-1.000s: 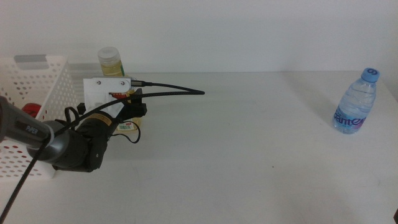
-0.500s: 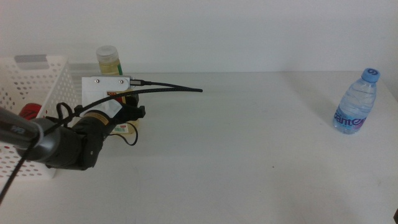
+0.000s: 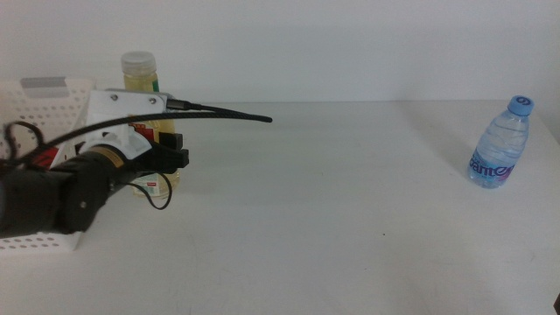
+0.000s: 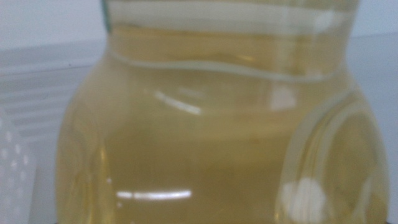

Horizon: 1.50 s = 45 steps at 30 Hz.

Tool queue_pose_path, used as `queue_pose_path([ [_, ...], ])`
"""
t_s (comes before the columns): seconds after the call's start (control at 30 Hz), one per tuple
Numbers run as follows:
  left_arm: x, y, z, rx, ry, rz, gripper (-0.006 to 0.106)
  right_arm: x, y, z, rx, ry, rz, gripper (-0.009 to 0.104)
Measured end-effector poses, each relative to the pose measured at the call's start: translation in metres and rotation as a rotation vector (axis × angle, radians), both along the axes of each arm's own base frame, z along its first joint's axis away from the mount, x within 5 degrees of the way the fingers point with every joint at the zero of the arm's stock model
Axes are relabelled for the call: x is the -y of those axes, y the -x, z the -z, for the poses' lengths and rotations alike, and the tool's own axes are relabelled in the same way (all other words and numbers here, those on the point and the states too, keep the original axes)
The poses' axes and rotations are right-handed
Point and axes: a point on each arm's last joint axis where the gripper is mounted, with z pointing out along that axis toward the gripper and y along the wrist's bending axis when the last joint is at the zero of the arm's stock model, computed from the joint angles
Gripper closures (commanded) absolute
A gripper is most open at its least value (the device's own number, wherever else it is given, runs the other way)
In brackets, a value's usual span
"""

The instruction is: Use arms to grab the bottles and put them into the dustbin to the left of the table.

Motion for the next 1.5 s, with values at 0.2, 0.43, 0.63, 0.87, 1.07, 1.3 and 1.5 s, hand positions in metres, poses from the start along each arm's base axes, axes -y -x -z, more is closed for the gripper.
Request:
queue_pose_path([
  [0.2, -0.002, 0.019, -0.026, -0.062, -0.038, 0.041, 0.08, 0.0, 0.0, 0.0, 0.0, 0.0, 0.0, 0.027],
  [0.43, -0.007, 0.047, -0.056, -0.131, -0.041, 0.045, 0.08, 0.0, 0.0, 0.0, 0.0, 0.0, 0.0, 0.027],
  [0.63, -0.011, 0.056, -0.085, -0.256, -0.053, 0.047, 0.08, 0.0, 0.0, 0.0, 0.0, 0.0, 0.0, 0.027],
  [0.87, -0.01, 0.056, -0.121, -0.382, -0.089, 0.061, 0.077, 0.0, 0.0, 0.0, 0.0, 0.0, 0.0, 0.027],
  [1.07, -0.01, 0.05, -0.153, -0.436, -0.131, 0.063, 0.076, 0.0, 0.0, 0.0, 0.0, 0.0, 0.0, 0.027],
  [1.3, -0.017, 0.027, -0.178, -0.529, -0.208, 0.037, 0.074, 0.0, 0.0, 0.0, 0.0, 0.0, 0.0, 0.027],
  [1.5, -0.044, 0.003, -0.188, -0.598, -0.207, 0.019, 0.073, 0.0, 0.0, 0.0, 0.0, 0.0, 0.0, 0.027],
])
